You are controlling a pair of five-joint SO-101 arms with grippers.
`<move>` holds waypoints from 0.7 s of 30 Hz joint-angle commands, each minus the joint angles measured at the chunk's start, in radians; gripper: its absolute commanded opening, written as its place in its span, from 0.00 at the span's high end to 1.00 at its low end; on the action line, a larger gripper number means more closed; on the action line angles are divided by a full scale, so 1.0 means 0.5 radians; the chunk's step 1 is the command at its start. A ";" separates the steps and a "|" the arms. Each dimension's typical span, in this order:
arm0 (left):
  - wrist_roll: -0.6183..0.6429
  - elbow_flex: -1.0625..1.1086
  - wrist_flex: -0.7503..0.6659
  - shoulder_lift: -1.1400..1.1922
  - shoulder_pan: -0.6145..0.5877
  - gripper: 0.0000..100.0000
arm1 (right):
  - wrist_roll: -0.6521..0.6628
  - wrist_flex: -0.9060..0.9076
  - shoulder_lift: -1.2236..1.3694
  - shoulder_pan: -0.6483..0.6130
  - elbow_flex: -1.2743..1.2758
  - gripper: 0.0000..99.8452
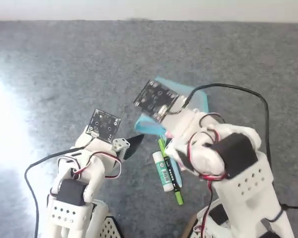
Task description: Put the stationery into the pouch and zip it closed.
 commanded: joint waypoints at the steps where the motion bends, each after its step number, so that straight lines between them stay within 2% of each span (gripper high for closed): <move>1: 0.080 -0.311 0.239 0.012 -0.028 0.66 | -0.031 0.041 0.051 -0.017 -0.120 0.99; 11: 0.055 -0.563 0.476 0.009 -0.126 0.66 | -0.031 0.011 0.051 -0.014 -0.068 0.99; 19: 0.049 -0.560 0.476 0.018 -0.123 0.66 | -0.031 -0.100 0.051 -0.017 0.037 0.99; 21: 0.049 -0.502 0.402 0.018 -0.123 0.66 | -0.031 -0.106 0.051 -0.020 0.040 0.99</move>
